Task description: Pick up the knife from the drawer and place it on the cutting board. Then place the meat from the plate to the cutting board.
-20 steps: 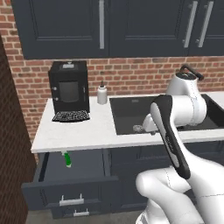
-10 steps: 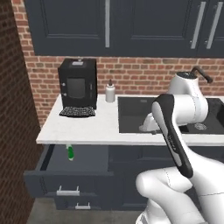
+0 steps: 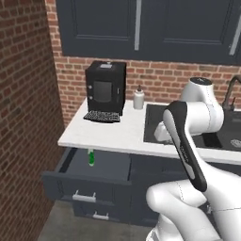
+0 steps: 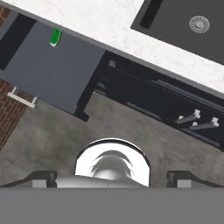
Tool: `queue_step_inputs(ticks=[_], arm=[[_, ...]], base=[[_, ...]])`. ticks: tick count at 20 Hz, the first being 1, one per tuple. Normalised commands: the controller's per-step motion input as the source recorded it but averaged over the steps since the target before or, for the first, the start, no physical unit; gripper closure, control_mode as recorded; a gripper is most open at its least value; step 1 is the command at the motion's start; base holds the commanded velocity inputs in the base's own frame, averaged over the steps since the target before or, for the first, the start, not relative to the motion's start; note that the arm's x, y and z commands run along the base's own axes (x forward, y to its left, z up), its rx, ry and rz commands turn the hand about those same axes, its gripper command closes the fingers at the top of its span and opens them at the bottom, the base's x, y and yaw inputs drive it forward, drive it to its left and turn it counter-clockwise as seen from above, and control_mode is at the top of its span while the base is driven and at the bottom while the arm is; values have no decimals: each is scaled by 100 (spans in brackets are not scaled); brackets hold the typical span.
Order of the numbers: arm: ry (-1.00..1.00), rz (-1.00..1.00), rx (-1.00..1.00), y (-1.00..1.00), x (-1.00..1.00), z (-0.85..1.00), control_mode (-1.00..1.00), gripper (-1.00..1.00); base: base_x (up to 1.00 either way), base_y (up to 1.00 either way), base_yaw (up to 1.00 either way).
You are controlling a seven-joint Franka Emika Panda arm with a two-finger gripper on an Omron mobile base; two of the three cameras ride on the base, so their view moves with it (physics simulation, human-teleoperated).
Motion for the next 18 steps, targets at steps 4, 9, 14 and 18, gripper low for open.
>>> queue_step_inputs(ticks=[4,9,14,18], arm=[[0,0,0,0,0,0,100,-100],[0,0,0,0,0,0,100,-100],[0,0,0,0,0,0,100,-100],[0,0,0,0,0,0,100,-100]], base=[[35,-12,34],[39,-16,35],[20,-42,35],[8,-57,34]])
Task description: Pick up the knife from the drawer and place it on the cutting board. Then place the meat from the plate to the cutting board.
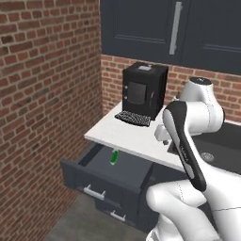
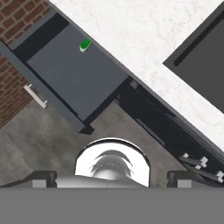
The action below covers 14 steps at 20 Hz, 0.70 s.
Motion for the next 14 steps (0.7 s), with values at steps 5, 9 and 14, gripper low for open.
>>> queue_step_inputs(ticks=[5,9,14], arm=[[0,0,0,0,0,0,100,-100],[0,0,0,0,0,0,100,-100],[0,0,0,0,0,-8,-100,-100]], base=[[0,-54,33],[0,-19,26],[0,0,1]])
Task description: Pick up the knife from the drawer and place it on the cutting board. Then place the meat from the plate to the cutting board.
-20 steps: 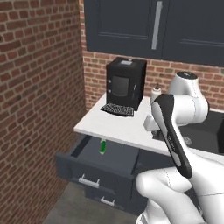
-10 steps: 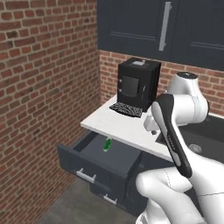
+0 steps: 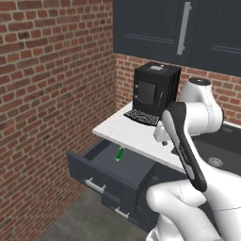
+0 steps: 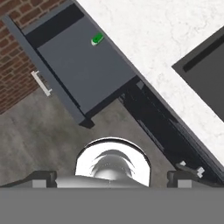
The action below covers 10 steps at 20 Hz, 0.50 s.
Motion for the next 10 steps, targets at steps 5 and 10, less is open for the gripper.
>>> queue_step_inputs(ticks=[5,10], arm=[[0,-3,0,32,0,-39,-100,-100],[0,-21,0,53,0,-34,-100,-100]], base=[[0,0,0],[0,0,0]])
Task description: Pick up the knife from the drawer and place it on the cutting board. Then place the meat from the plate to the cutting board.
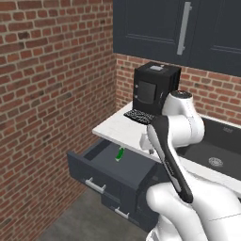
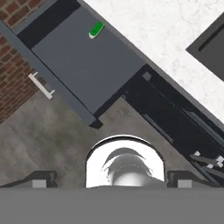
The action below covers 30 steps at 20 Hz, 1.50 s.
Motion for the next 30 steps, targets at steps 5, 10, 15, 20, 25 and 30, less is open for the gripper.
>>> queue_step_inputs(ticks=[5,10,15,20,25,30], arm=[[1,-35,3,56,4,-24,-100,-100],[7,-33,8,52,8,-23,-100,-100],[8,-24,9,30,25,-23,-100,-100],[8,-11,8,4,40,-14,-100,-100],[0,-7,2,1,51,-18,-100,-100],[2,0,0,32,44,-50,-100,-100]], base=[[0,0,0],[0,0,0],[0,0,0],[0,0,0],[0,0,0],[0,0,0]])
